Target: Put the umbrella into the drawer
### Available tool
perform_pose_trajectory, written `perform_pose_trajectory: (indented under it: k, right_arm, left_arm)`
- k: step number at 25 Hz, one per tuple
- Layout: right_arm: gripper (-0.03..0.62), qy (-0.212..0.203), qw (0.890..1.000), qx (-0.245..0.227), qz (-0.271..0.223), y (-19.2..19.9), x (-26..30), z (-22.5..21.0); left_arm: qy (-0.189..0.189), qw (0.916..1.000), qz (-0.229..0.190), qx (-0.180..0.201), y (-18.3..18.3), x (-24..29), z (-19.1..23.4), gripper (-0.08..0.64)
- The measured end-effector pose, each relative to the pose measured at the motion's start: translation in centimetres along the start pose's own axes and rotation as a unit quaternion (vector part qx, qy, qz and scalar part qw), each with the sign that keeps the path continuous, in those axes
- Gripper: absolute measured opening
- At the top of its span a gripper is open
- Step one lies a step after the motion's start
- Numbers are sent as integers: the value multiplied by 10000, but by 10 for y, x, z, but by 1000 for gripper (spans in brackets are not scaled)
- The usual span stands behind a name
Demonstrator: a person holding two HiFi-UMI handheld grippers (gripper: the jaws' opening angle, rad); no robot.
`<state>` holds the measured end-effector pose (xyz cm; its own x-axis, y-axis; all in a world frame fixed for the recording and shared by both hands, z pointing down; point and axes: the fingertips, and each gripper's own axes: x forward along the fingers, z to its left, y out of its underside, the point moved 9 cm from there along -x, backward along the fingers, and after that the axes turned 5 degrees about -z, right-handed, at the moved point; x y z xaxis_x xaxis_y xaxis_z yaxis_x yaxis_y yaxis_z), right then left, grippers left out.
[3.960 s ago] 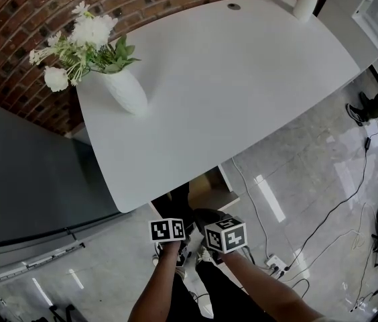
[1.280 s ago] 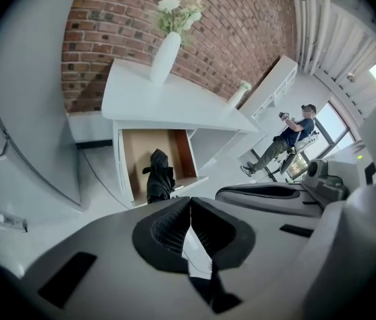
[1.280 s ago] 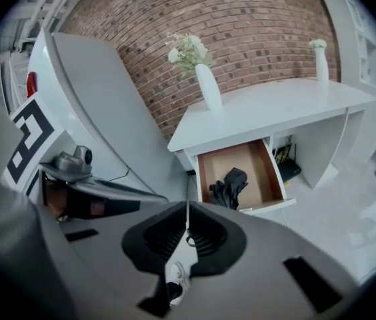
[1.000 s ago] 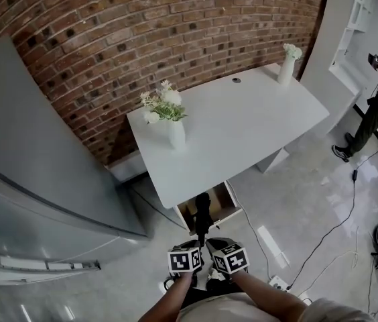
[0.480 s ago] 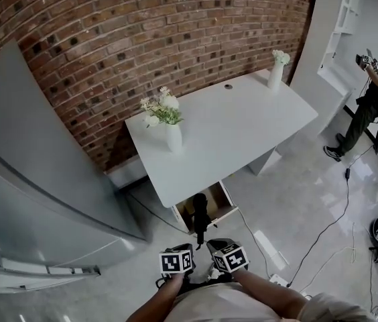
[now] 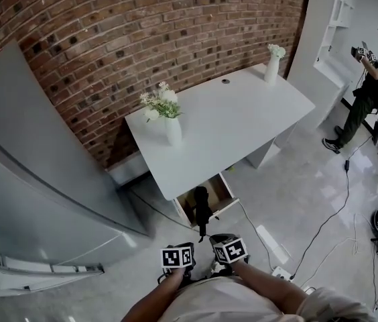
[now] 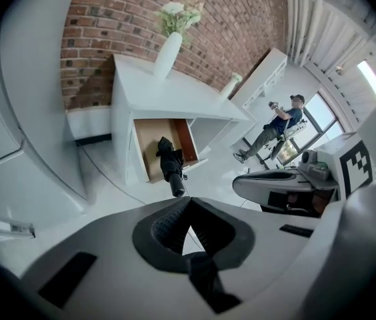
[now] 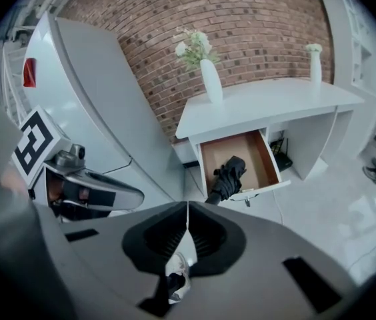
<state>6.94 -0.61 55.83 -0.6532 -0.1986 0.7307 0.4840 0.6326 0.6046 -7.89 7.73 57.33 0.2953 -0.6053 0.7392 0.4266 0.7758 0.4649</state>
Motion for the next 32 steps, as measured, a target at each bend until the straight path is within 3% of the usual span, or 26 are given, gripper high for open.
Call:
perform_pose_trajectory:
  k: [7, 13, 17, 32]
  right_arm:
    - [18, -69, 9999, -109, -44, 6, -8, 17]
    - [18, 14, 10000, -38, -74, 16, -13, 20]
    - [18, 43, 10000, -46, -51, 19, -15, 25]
    - [17, -18, 9997, -198, -108, 15, -9, 43]
  left_arm:
    - [116, 9998, -117, 118, 5, -5, -7, 8]
    - [707, 9973, -205, 56, 12, -6, -26, 8]
    - [681, 9973, -141, 217, 13, -10, -31, 8]
    - [615, 9981, -53, 79, 20, -20, -14, 9]
